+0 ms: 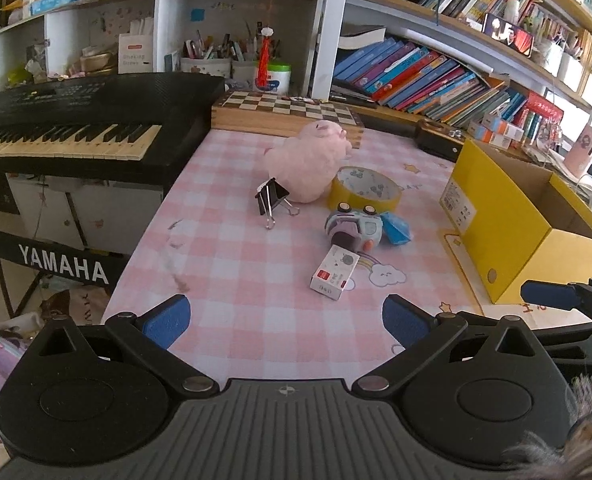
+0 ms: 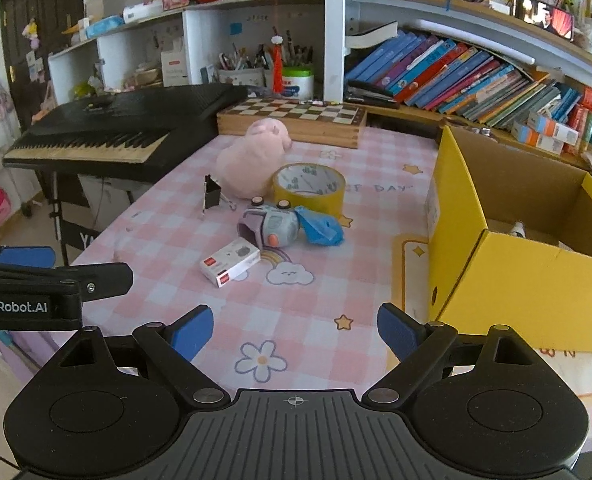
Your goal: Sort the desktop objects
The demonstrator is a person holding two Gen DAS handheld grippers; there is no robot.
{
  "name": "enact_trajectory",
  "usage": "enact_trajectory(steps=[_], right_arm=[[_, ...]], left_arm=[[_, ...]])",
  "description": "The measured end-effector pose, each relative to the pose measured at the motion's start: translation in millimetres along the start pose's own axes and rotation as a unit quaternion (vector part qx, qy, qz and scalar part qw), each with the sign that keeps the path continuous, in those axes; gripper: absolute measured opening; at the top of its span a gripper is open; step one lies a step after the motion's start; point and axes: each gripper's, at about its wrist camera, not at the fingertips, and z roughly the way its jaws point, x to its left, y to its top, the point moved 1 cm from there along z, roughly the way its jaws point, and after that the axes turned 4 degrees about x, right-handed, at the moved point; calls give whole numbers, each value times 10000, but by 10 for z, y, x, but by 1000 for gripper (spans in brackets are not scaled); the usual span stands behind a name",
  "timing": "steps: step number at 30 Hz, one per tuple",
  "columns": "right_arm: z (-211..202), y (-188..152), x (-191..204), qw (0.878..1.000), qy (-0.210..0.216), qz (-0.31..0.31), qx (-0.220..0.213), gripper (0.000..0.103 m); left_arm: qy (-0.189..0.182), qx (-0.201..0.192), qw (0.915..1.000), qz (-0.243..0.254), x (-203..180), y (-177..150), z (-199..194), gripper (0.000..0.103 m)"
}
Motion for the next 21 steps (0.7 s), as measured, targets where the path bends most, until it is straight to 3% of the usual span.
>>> enact_trajectory(steps=[7,14,21], right_arm=[[161,99,-83,9998,126,-141,42,90],[340,229,-120,9992,216,-348,43,74],[517,356,-179,9989,284,-353,76,72]], left_arm=[[102,56,9999,-42,-64,84,123,103],[268,109,9996,-25,-111,177,240,103],[348,189,9992,-25,-131,265,378,102]])
